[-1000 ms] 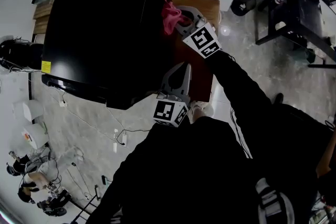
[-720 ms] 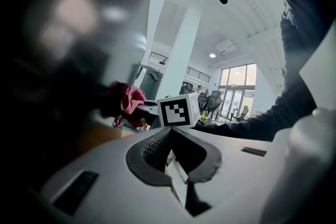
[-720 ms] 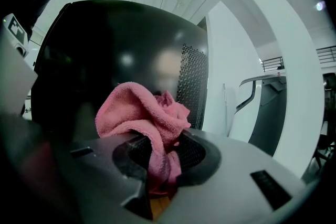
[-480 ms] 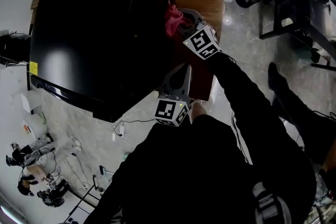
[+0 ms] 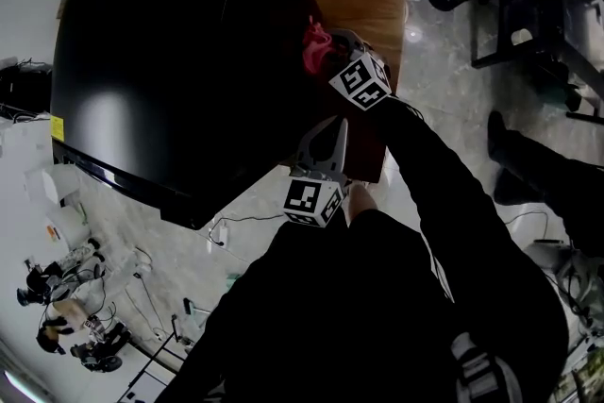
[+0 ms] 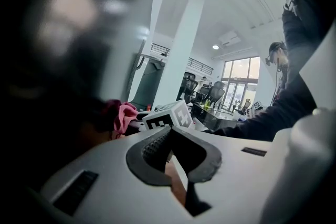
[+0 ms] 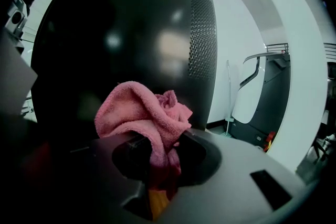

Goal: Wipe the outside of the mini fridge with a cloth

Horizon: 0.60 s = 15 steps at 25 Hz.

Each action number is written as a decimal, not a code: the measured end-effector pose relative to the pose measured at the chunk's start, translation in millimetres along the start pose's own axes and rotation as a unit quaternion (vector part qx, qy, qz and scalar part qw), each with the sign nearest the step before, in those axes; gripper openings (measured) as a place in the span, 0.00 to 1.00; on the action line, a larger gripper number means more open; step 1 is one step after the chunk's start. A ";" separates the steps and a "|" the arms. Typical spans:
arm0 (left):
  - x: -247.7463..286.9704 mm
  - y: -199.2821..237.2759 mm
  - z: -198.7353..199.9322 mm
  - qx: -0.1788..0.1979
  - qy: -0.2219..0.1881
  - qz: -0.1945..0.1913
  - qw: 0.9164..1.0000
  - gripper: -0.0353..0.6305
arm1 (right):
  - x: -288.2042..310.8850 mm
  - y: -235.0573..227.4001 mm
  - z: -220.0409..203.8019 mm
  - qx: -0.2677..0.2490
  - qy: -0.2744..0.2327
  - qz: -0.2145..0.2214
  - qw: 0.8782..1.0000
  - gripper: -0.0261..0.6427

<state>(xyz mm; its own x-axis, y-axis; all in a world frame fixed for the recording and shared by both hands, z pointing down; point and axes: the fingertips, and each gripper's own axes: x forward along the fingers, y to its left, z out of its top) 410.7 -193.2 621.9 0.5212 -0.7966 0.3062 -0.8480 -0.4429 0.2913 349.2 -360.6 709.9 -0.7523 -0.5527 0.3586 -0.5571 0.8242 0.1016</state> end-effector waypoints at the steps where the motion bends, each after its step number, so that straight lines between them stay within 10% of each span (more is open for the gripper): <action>1: 1.1 -0.3 -1.5 0.000 0.001 0.000 1.000 0.06 | 1.9 0.2 -5.9 -0.002 0.008 0.002 1.000 0.17; 7: -9.0 -3.9 0.1 0.003 0.002 -0.005 1.000 0.06 | -2.9 -2.0 -15.0 -0.002 0.035 -0.007 0.999 0.17; 15: -65.5 -40.0 67.9 0.014 -0.057 -0.042 0.997 0.06 | -108.6 20.5 120.6 -0.004 -0.097 -0.017 0.995 0.17</action>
<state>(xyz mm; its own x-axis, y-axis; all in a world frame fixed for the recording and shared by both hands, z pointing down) 403.9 -151.3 528.7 0.5770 -0.7975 0.1762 -0.8052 -0.5194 0.2859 377.1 -298.5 561.2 -0.7875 -0.5925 0.1698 -0.5807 0.8055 0.1178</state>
